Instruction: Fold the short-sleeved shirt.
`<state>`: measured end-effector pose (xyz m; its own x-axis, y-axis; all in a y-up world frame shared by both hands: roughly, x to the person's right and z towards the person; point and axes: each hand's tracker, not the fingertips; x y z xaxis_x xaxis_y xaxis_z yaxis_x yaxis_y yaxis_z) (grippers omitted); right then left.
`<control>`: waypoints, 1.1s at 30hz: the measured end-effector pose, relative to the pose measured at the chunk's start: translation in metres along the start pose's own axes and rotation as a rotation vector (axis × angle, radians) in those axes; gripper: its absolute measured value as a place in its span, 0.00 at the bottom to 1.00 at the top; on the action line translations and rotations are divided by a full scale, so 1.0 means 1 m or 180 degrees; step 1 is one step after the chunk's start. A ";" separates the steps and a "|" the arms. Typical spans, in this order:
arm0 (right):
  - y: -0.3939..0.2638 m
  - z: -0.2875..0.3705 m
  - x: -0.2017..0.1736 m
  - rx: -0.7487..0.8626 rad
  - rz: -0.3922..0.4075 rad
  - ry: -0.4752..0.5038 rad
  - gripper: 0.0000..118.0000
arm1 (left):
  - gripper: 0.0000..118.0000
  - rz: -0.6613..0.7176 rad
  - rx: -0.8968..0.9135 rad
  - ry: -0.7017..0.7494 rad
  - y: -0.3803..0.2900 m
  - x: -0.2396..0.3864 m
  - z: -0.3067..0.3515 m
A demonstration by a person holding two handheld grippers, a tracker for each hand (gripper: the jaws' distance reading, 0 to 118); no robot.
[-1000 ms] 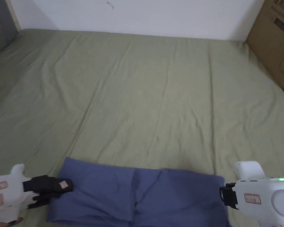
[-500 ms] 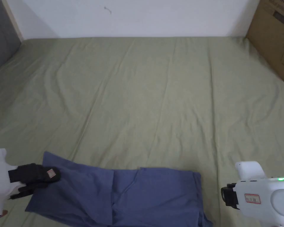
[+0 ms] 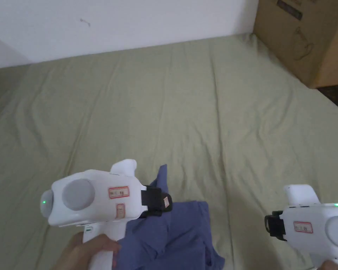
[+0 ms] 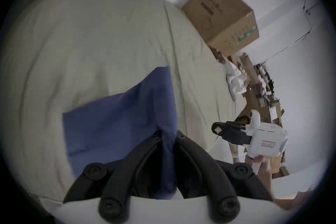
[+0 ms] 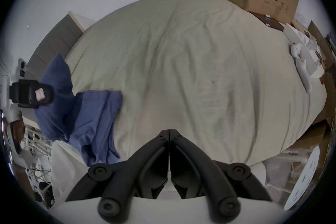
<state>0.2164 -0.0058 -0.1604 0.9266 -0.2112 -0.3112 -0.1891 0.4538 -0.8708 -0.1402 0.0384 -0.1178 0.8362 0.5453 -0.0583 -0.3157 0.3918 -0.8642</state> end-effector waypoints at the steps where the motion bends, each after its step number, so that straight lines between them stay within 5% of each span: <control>1: -0.002 0.000 0.006 -0.0013 -0.0047 -0.0006 0.00 | 0.15 0.0100 -0.0133 -0.0139 0.000 0.002 -0.016; 3: -0.005 -0.001 0.012 -0.0034 -0.0094 -0.0033 0.00 | 0.24 0.0134 -0.0351 -0.0408 -0.001 0.003 -0.040; 6: -0.008 -0.001 0.019 -0.0056 -0.0117 -0.0058 0.00 | 0.78 0.0065 -0.0550 -0.0431 -0.005 0.013 -0.053; 11: -0.007 0.001 0.014 -0.0066 -0.0119 -0.0063 0.00 | 0.83 0.0043 -0.0339 -0.0428 0.005 -0.002 -0.020; 13: -0.005 0.001 0.009 -0.0065 -0.0106 -0.0057 0.00 | 0.68 0.0267 -0.0136 -0.0441 0.009 -0.023 -0.004; 14: -0.004 0.001 0.007 -0.0059 -0.0098 -0.0049 0.00 | 0.45 0.0346 -0.0044 -0.0440 0.006 -0.035 0.003; 15: -0.004 0.001 0.005 -0.0054 -0.0089 -0.0040 0.00 | 0.07 0.0416 0.0052 -0.0401 0.005 -0.046 0.009; 16: -0.001 0.001 0.002 -0.0050 -0.0074 -0.0024 0.00 | 0.03 0.0416 0.0127 -0.0237 0.003 -0.057 0.010; 18: 0.000 0.000 -0.004 -0.0049 -0.0040 -0.0010 0.00 | 0.02 0.0526 0.0045 0.0142 -0.010 -0.064 0.011; 25: 0.003 -0.002 -0.011 -0.0060 0.0010 0.0011 0.00 | 0.02 0.0759 -0.0275 -0.0345 -0.044 -0.075 -0.032; 33: 0.000 -0.001 -0.003 -0.0078 0.0002 -0.0036 0.00 | 0.02 0.0114 -0.0672 -0.0323 -0.047 -0.002 -0.094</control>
<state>0.2130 -0.0056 -0.1595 0.9300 -0.2011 -0.3075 -0.1973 0.4326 -0.8797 -0.0849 -0.0505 -0.1243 0.7734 0.6319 -0.0496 -0.2347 0.2129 -0.9485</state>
